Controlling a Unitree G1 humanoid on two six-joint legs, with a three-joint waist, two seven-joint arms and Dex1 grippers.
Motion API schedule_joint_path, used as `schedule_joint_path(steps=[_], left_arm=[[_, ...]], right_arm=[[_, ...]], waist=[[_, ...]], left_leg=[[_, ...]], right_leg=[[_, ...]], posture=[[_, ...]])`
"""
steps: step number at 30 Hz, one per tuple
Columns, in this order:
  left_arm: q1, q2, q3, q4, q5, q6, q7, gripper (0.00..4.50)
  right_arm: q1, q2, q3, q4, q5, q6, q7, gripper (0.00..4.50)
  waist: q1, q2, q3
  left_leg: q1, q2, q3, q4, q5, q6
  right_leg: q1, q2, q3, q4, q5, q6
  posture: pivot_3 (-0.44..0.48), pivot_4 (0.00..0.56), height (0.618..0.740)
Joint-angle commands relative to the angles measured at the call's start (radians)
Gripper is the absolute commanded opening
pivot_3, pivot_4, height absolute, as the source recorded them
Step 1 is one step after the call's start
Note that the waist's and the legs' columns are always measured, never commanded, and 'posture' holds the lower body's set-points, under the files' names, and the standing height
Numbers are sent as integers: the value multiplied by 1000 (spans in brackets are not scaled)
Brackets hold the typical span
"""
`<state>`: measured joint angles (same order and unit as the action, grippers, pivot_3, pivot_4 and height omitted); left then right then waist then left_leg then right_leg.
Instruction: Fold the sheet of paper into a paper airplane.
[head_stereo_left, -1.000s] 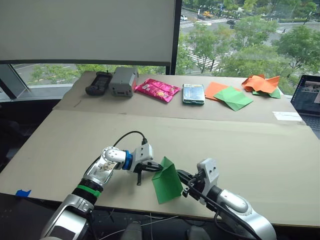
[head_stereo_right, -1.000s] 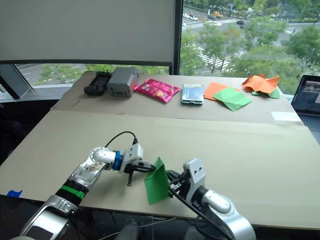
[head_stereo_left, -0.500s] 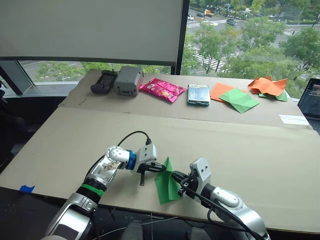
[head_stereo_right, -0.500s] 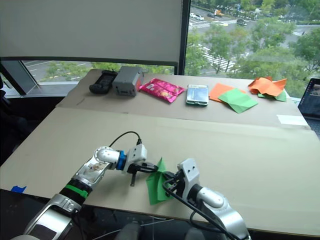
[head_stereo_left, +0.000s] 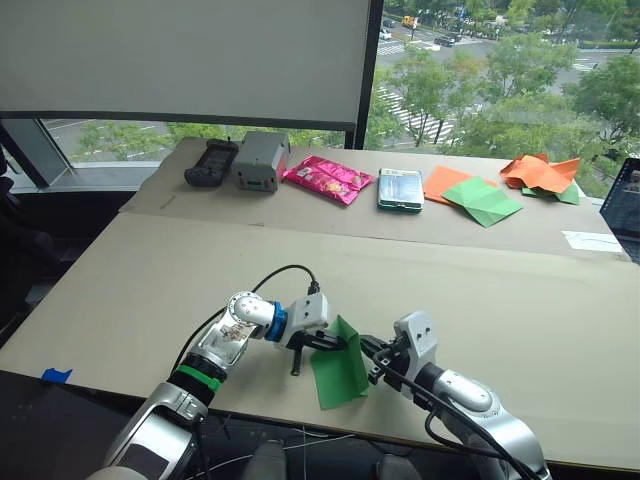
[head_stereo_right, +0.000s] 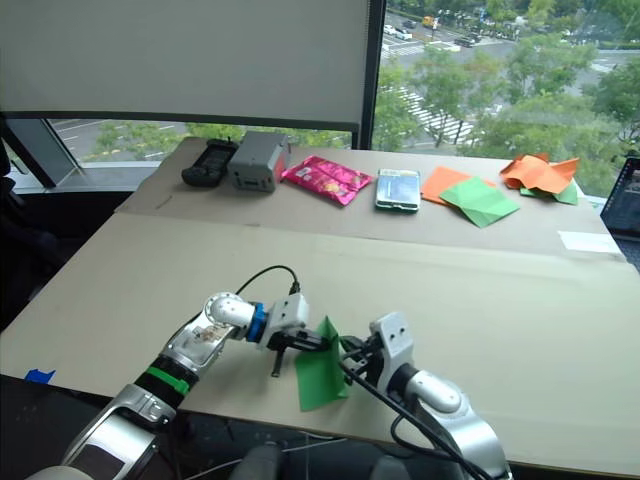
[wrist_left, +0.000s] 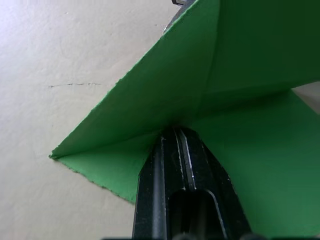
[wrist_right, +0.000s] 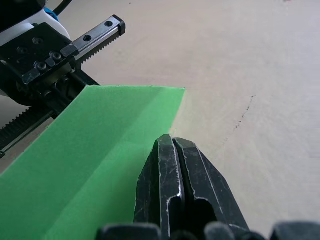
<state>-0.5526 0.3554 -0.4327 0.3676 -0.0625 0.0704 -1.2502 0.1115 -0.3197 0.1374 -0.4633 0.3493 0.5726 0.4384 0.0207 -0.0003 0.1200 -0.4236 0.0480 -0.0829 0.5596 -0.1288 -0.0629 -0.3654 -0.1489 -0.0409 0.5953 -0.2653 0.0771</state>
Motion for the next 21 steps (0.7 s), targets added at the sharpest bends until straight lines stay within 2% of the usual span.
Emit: schedule_joint_path(steps=[1, 6, 14, 17, 21], left_arm=[[3, -25, -37, 49, 37, 13, 3, 19], [4, -31, -27, 72, 35, 27, 6, 19], [29, 15, 12, 62, 27, 52, 0, 19], [35, 37, 30, 33, 18, 71, 4, 19], [69, 114, 73, -59, -8, 124, -3, 19]], right_arm=[[-5, -3, 5, -68, 25, 9, 11, 0], [-16, 17, 47, -79, 16, 17, -12, 0], [-64, 60, 127, -20, -33, 18, -42, 0], [-70, 51, 144, 0, -54, 18, -39, 0], [-91, 61, 145, 31, -64, 27, -40, 0]], waist=[[2, 0, 0], [4, 0, 0], [-8, 0, 0], [-12, 0, -1], [-33, -1, 0]], left_leg=[[0, 0, 0, 0, 0, 0], [0, 0, 0, 1, 0, 0], [0, 0, 0, 0, 0, 0], [1, 0, 0, 0, 0, 0], [2, 1, 0, -1, 0, 0]], right_leg=[[0, 0, 0, 0, 0, 0], [2, 0, 0, -1, 0, 0], [2, 0, 0, 0, 0, 0], [2, 0, 0, 0, 0, 0], [1, 1, 0, 2, 0, 0]], posture=[[0, 150, 713], [0, 150, 713], [0, 150, 713], [0, 150, 713], [0, 150, 713]])
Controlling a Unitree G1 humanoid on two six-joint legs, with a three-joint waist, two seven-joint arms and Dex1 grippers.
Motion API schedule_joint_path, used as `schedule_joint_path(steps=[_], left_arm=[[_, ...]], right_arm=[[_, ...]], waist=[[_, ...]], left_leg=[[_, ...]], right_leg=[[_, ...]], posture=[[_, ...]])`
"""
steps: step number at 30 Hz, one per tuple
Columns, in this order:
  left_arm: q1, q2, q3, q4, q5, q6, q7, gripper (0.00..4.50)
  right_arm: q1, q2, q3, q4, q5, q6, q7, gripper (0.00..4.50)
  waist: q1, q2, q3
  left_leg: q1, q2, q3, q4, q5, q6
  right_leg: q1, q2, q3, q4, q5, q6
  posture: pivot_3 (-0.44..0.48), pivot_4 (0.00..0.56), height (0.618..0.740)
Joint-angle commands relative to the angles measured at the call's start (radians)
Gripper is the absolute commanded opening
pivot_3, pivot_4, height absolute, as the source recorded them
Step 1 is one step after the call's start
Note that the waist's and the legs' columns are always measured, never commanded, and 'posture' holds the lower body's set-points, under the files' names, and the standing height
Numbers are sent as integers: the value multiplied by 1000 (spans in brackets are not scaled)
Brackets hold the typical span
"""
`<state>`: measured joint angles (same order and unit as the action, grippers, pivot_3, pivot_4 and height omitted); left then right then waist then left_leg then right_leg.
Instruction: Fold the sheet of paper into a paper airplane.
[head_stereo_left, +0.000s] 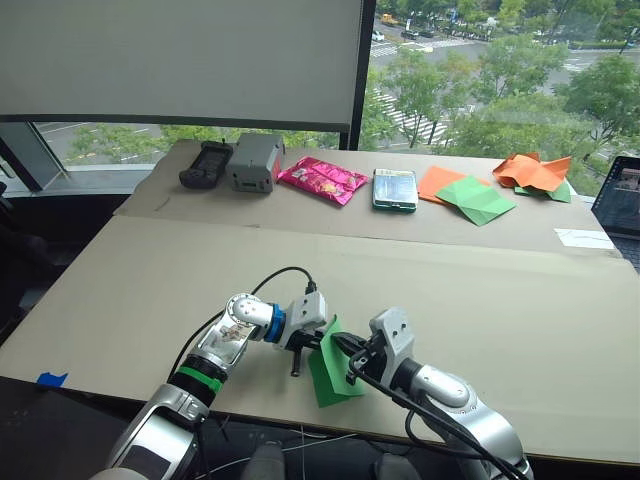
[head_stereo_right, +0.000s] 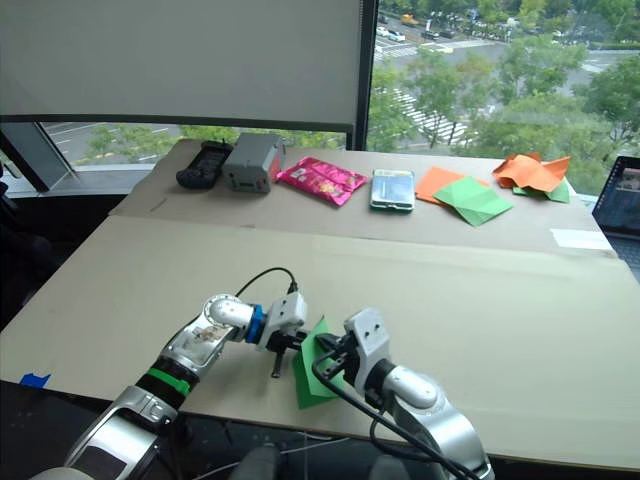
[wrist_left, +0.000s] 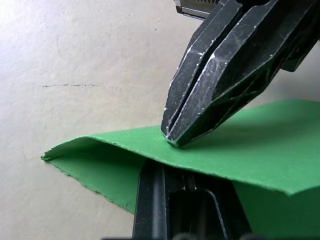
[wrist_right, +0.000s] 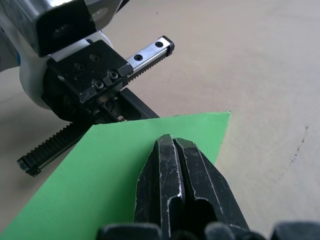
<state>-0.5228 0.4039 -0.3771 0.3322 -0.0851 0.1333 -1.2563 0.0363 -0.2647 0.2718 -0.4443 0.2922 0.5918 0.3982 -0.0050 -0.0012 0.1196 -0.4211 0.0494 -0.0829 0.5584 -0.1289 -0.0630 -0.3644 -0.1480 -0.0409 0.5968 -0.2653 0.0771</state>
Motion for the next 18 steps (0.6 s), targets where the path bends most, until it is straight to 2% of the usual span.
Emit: schedule_joint_path(steps=[1, 11, 18], left_arm=[[49, 79, 25, -43, 10, 71, 5, 19], [86, 146, 93, -141, -42, 151, 38, 19], [60, 126, 138, -203, -137, 240, 20, 19]], right_arm=[[-18, 7, 11, 20, -9, 7, 1, 0], [-41, 7, 36, 70, -30, 6, 20, 0], [-46, 5, 40, 82, -44, 15, 21, 0]], waist=[[-10, 1, 0], [-9, 0, 1], [-7, 0, 2]], left_leg=[[0, 0, 0, -1, 0, 0], [0, 0, 0, -2, 0, 0], [-1, 0, 0, -2, 0, 0]], right_leg=[[-1, 0, 0, 0, 0, 0], [-3, 0, 0, 2, 0, 0], [-4, 0, 0, 2, 0, 0]], posture=[[0, 150, 713], [0, 150, 713], [0, 150, 713]])
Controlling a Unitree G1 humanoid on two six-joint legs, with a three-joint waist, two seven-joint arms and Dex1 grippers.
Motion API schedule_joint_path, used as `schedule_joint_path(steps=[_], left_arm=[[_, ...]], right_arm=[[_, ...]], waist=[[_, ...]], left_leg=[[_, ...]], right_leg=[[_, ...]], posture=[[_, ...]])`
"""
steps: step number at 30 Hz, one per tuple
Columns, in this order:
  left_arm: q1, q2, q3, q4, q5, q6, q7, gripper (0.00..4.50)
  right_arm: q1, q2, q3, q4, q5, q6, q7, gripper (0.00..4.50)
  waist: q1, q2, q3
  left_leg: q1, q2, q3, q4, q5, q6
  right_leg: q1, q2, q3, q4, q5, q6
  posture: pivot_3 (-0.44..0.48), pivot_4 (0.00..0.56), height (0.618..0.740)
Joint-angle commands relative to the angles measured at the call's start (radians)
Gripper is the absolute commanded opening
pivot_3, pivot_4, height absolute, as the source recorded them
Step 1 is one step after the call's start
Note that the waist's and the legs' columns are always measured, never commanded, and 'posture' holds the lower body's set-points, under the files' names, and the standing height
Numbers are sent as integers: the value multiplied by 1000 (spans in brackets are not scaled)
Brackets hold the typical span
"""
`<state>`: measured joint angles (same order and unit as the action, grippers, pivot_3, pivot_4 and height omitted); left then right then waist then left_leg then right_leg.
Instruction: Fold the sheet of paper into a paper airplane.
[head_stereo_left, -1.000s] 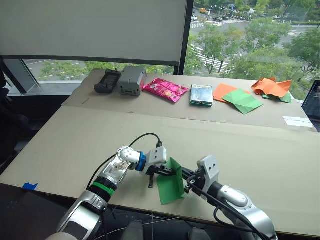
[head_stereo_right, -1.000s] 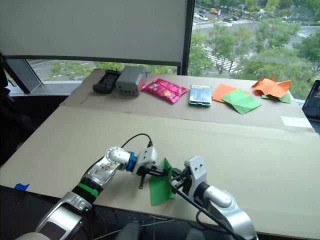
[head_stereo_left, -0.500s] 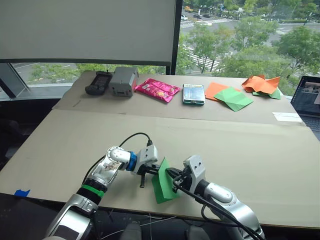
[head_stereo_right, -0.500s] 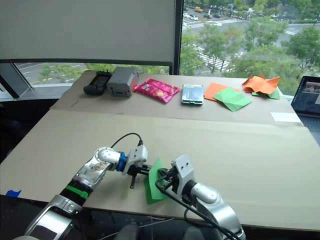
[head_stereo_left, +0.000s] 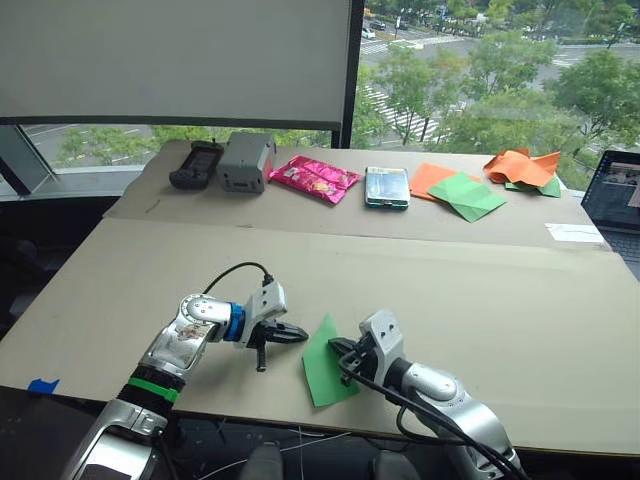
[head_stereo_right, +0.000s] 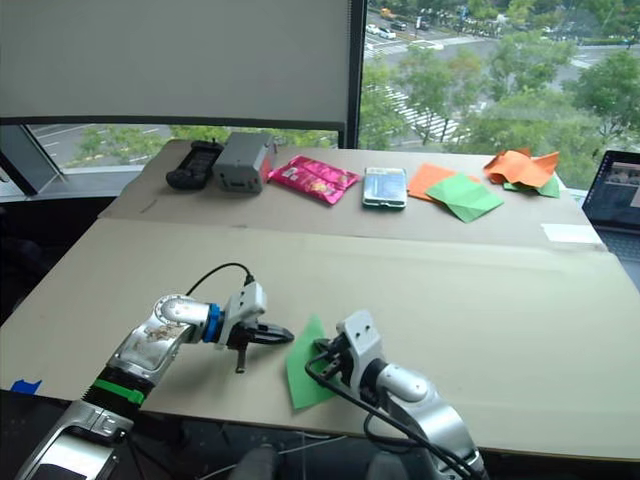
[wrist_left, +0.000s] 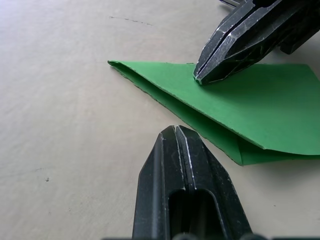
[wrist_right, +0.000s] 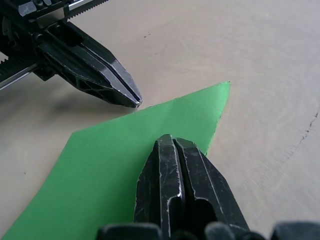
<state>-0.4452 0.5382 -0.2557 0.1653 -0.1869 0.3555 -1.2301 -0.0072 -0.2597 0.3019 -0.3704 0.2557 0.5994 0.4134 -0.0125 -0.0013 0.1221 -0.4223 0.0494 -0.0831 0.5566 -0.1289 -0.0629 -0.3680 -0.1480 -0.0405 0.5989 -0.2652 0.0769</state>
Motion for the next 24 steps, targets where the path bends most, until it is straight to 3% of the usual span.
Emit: schedule_joint_path(steps=[1, 24], left_arm=[[-20, -12, 13, -32, -33, 15, -4, 19], [36, -10, -149, 91, 123, -174, -11, 19]], right_arm=[[-4, 1, 10, 9, -8, 8, 5, 0], [-44, 0, -32, 15, -22, 8, -29, 0]], waist=[[0, 0, 0], [4, 1, -2]], left_leg=[[0, 0, 0, 0, 0, 0], [0, 0, 0, 0, 0, 0]], right_leg=[[0, 0, 0, 0, 0, 0], [1, 0, 0, 0, 0, 0]], posture=[[0, 150, 713], [0, 150, 713]])
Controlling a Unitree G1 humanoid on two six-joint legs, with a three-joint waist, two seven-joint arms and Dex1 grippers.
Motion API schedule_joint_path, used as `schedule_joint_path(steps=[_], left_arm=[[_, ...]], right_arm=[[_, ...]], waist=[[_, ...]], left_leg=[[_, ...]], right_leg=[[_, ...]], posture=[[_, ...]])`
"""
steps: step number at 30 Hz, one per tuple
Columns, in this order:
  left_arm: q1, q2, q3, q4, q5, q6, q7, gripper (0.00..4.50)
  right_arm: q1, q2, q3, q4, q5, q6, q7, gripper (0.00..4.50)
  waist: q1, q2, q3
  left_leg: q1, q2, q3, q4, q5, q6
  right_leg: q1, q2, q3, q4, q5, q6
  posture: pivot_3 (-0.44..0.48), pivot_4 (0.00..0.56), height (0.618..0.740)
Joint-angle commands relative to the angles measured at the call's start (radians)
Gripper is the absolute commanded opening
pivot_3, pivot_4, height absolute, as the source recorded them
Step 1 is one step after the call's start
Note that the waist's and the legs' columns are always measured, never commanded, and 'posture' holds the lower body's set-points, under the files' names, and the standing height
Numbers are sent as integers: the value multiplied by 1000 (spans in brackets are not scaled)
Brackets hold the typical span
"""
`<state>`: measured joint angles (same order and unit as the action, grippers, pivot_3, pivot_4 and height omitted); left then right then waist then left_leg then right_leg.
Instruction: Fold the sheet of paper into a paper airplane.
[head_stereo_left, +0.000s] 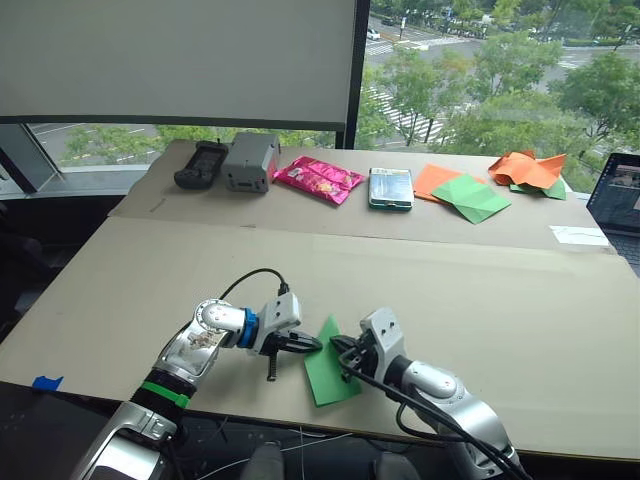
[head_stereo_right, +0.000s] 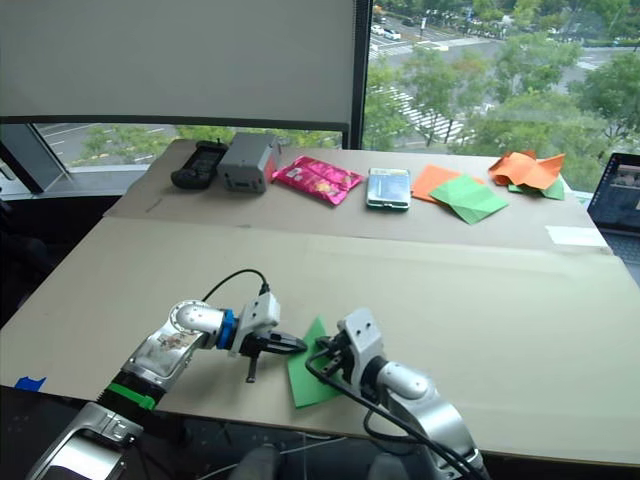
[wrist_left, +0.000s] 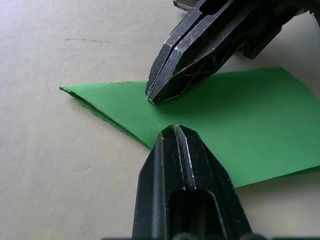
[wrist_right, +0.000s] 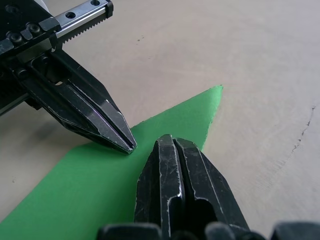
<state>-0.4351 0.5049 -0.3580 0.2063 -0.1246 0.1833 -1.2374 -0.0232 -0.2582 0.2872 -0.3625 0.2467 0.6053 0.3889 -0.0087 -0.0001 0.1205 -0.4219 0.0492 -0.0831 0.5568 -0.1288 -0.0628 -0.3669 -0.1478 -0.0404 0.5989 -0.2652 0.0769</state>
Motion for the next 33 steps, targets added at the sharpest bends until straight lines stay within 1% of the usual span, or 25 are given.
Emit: schedule_joint_path(steps=[1, 11, 19, 23, 28, 33], left_arm=[[28, 26, -49, 53, 65, -8, -4, 19], [41, 34, -50, 36, 64, -3, 2, 19], [45, 41, -48, 31, 65, 1, 8, 19], [46, 42, -47, 32, 65, 4, 10, 19], [43, 38, -45, 38, 62, 4, 16, 19], [38, 37, -46, 47, 63, 2, 14, 19]], right_arm=[[-36, -2, -14, 23, -19, 1, -4, 0], [-138, 39, 12, 179, -79, -11, -15, 0], [-178, 63, 8, 248, -105, 1, -27, 0], [-150, 53, 13, 212, -96, 24, -19, 0], [-88, 23, 22, 101, -70, 73, 5, 0], [-40, -3, 23, 32, -62, 112, 9, 0]], waist=[[0, 0, 0], [-5, 1, -1], [-6, 1, -2], [-5, 1, -2], [-3, 1, -4], [-3, 1, -4]], left_leg=[[0, 0, 0, 0, 0, 0], [6, 0, 0, 0, 0, 0], [7, 0, 0, 0, 0, 0], [7, 0, 0, 0, 0, 0], [7, 0, 0, 0, 0, 0], [7, 0, 0, 0, 0, 0]], right_leg=[[0, 0, 0, 0, 0, 0], [4, 0, 0, 1, 0, 0], [4, 0, 1, 3, 0, 0], [4, 0, 1, 4, 0, 0], [4, 0, 1, 4, 0, 0], [4, 0, 1, 4, 0, -1]], posture=[[0, 150, 713], [0, 150, 713], [0, 150, 713], [0, 150, 713], [0, 150, 713], [0, 150, 713]])
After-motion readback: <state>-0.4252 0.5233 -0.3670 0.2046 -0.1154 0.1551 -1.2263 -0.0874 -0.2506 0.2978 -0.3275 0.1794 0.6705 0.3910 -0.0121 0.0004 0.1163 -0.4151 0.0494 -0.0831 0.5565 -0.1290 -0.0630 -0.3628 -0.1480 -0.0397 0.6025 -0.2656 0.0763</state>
